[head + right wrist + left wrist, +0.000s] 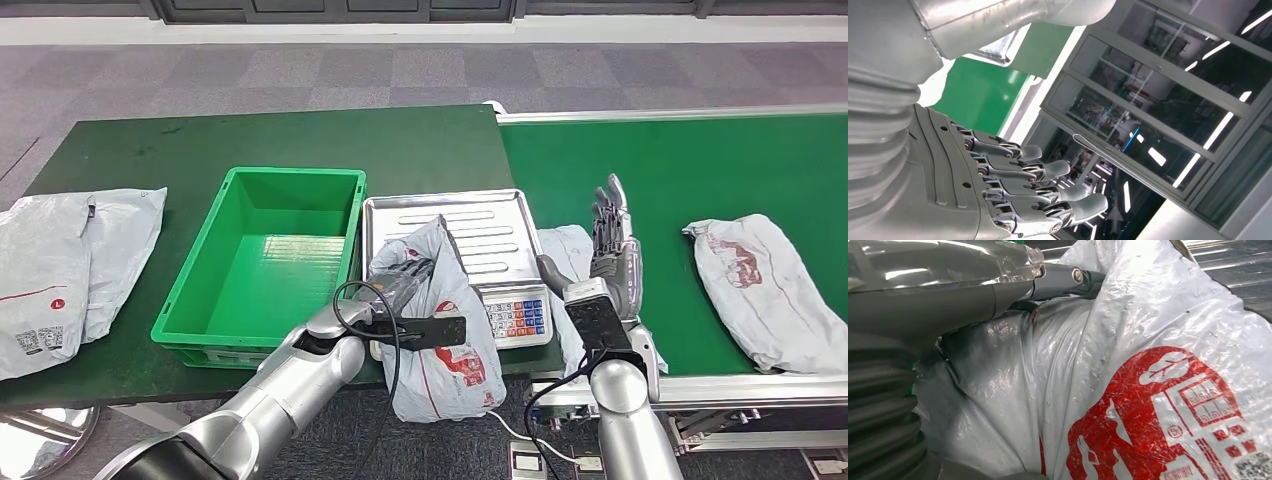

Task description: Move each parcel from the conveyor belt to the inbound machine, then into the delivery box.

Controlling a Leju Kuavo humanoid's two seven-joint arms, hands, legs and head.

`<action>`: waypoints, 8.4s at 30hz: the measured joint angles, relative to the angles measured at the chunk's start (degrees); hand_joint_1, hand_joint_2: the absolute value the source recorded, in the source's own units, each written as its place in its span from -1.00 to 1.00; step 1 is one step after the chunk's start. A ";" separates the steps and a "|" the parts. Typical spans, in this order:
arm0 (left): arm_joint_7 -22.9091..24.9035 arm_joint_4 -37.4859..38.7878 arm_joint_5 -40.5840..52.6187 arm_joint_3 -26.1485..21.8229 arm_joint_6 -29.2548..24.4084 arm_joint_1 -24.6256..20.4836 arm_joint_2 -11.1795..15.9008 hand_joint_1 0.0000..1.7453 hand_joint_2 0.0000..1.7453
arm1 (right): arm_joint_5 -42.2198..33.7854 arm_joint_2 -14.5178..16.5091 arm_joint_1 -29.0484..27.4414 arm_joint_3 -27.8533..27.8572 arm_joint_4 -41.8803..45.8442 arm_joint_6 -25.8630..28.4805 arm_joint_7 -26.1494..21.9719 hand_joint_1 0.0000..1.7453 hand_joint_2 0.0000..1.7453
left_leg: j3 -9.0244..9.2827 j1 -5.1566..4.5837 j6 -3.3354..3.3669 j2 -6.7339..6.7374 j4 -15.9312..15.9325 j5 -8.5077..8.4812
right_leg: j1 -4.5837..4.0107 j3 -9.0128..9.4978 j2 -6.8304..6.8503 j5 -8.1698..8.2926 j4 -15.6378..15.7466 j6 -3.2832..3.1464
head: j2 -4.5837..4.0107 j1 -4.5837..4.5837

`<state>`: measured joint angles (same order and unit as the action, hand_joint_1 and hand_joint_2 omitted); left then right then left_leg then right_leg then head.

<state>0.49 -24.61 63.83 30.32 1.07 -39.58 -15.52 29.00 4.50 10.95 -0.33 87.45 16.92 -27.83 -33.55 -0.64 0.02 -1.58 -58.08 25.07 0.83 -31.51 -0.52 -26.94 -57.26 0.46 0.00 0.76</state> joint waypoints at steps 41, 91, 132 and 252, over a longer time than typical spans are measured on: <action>-8.10 -6.15 -3.17 -4.94 -19.68 3.99 0.45 1.00 1.00 | 1.60 0.49 0.31 0.00 0.90 -2.40 0.38 -1.00 1.00 | -0.62 0.01 -0.04 0.05 -0.01 -0.02 | 0.00 -0.70 -0.03 0.06 -0.05 -0.05 | 0.00 0.00; -8.10 -6.99 -3.14 -5.20 -19.80 4.50 0.60 1.00 1.00 | 1.60 0.57 0.33 0.00 0.90 -2.55 0.38 -1.00 1.00 | -0.74 0.01 -0.04 0.05 -0.01 -0.02 | 0.00 -0.82 -0.03 0.06 -0.05 -0.05 | 0.00 0.00; -8.10 -6.99 -3.14 -5.29 -19.81 4.53 0.68 1.00 1.00 | 1.59 0.64 0.60 0.00 0.87 -2.55 0.38 -1.00 1.00 | -0.75 0.01 -0.04 0.06 -0.01 -0.02 | 0.00 -0.83 -0.02 0.06 -0.06 -0.05 | 0.00 0.00; -26.33 -31.86 -37.49 -20.15 2.61 9.36 17.75 -1.00 -1.00 | -3.78 -4.37 -13.29 1.30 10.27 2.58 -1.04 -1.00 1.00 | -1.21 0.11 -0.48 0.87 -0.02 -0.12 | -0.08 -1.82 -0.84 0.36 -0.34 -0.53 | 0.00 0.00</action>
<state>-25.84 -56.47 26.34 10.16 3.68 -30.22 2.23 25.22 0.13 -2.34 0.97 97.72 19.50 -28.87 -34.75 -0.54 -0.46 -0.71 -58.10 24.94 0.75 -33.33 -1.36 -26.58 -57.61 -0.07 0.00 0.76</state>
